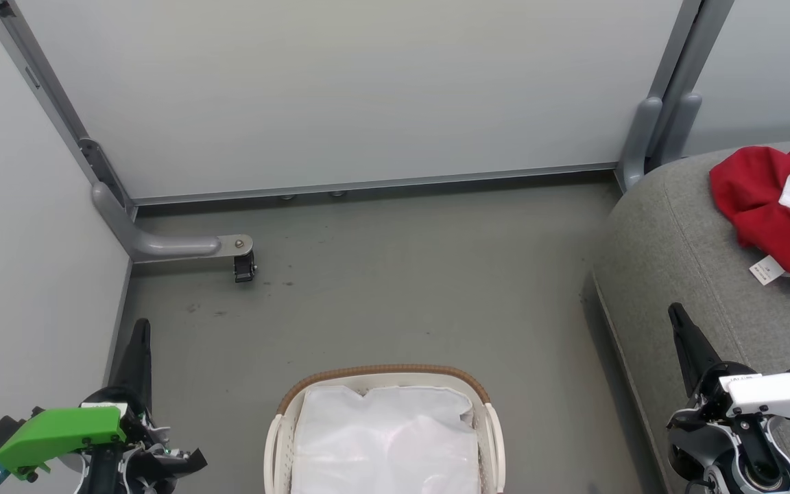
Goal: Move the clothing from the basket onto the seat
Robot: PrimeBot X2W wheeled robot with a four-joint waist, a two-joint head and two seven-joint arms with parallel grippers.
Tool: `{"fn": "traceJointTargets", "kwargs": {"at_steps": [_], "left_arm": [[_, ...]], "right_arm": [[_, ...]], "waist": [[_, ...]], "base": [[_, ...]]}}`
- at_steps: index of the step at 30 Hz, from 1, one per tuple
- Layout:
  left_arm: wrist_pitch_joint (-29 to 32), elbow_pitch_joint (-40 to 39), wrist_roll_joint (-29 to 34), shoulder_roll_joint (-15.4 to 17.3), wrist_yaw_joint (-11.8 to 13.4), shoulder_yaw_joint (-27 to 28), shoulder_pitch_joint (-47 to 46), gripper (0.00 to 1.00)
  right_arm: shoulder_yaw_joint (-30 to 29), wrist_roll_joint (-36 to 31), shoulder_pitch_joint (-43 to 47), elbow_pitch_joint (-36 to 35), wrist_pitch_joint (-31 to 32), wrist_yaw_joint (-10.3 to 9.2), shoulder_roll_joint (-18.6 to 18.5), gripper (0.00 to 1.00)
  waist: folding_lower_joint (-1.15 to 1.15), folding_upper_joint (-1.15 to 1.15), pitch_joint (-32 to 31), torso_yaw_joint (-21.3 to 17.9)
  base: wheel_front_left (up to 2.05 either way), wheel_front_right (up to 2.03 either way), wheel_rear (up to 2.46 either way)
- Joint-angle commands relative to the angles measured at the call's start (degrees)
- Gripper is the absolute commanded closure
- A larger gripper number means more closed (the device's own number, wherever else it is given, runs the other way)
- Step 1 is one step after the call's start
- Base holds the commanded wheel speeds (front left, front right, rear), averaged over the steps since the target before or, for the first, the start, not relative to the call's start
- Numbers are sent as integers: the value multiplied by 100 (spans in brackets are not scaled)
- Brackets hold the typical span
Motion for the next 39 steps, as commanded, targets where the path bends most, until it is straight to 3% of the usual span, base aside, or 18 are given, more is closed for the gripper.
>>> {"fn": "traceJointTargets", "kwargs": {"at_steps": [1,39], "left_arm": [[21,-10,-19,40,-22,12,-65,100],[20,-10,-19,40,-22,11,-65,100]], "right_arm": [[-14,19,61,-20,19,0,-34,100],[-13,20,61,-21,18,0,-34,100]], "waist": [[0,0,0,0],[0,0,0,0]], "base": [[0,0,0],[0,0,0]]}}
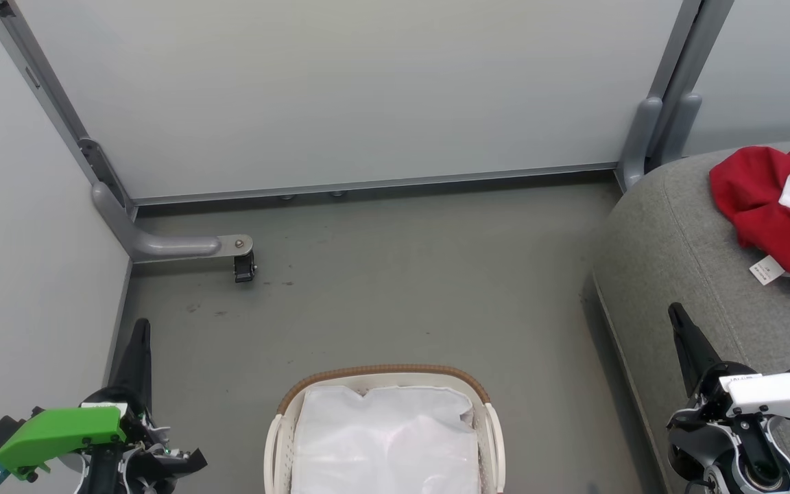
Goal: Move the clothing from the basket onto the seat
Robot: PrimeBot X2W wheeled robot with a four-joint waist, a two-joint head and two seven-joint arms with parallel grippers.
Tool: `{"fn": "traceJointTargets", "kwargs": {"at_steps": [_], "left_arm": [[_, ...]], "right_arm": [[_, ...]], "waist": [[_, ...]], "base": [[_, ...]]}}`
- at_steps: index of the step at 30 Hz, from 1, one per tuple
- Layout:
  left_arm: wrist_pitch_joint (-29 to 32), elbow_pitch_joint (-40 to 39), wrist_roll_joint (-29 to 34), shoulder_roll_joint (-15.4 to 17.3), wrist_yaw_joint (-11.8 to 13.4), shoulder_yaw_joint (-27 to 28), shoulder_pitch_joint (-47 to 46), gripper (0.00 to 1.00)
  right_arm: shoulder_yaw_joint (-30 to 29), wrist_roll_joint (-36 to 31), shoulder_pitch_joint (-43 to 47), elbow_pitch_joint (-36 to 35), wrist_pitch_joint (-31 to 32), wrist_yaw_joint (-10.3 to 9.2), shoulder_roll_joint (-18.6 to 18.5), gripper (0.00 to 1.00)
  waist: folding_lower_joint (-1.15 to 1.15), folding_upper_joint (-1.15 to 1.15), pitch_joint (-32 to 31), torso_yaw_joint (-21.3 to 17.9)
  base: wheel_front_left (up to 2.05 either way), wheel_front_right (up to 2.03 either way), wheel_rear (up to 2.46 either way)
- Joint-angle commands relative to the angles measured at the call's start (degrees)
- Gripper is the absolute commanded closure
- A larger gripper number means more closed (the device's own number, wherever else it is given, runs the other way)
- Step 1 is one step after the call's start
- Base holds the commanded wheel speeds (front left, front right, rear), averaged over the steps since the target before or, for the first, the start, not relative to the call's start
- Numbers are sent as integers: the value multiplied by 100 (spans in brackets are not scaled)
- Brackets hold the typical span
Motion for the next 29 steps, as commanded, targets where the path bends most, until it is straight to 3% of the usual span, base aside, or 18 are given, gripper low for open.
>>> {"fn": "traceJointTargets", "kwargs": {"at_steps": [1,29], "left_arm": [[20,-9,-18,40,-22,11,-65,100],[19,-9,-18,40,-22,10,-65,100]], "right_arm": [[-13,20,61,-21,18,0,-34,100],[-13,20,61,-21,18,0,-34,100]], "waist": [[0,0,0,0],[0,0,0,0]], "base": [[0,0,0],[0,0,0]]}}
